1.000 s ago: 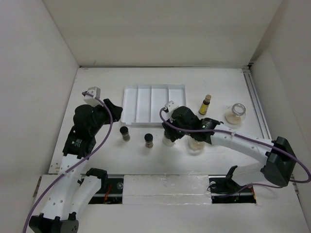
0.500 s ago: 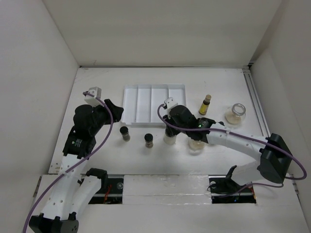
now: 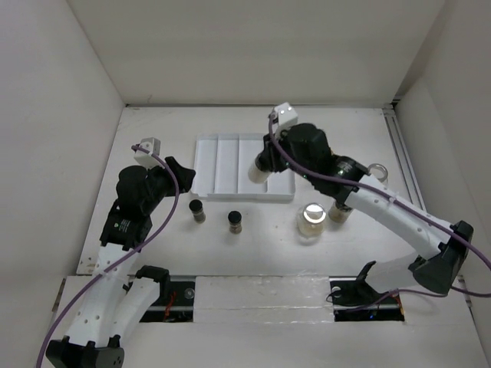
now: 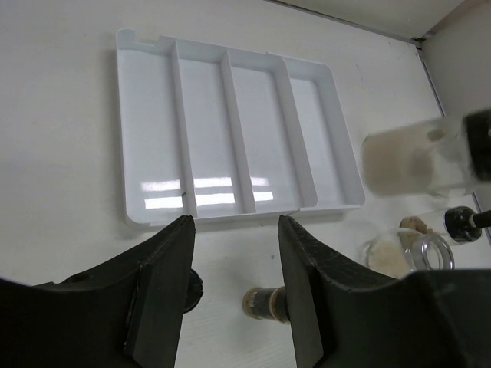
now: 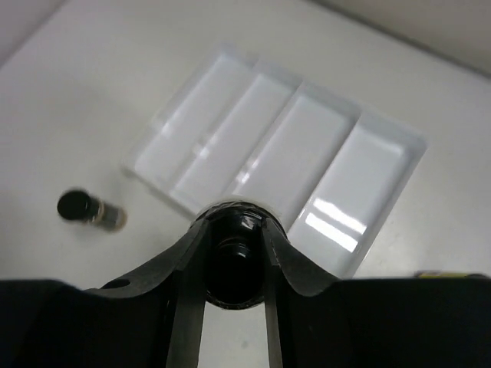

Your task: Organize the condiment bottles

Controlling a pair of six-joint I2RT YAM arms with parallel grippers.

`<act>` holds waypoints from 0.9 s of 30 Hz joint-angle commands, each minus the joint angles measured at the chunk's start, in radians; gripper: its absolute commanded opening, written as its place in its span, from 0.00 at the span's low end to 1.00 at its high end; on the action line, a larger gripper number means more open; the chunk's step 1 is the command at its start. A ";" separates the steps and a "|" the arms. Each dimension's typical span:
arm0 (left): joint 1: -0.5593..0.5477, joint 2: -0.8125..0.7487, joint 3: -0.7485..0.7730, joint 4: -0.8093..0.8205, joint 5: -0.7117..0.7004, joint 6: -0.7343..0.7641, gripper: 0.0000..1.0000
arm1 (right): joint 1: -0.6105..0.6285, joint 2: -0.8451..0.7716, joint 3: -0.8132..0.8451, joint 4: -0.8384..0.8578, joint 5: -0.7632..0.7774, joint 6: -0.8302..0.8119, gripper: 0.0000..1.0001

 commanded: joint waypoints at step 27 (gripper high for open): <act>-0.004 0.008 -0.003 0.042 0.022 0.022 0.43 | -0.396 0.584 0.347 0.246 -0.068 -0.076 0.11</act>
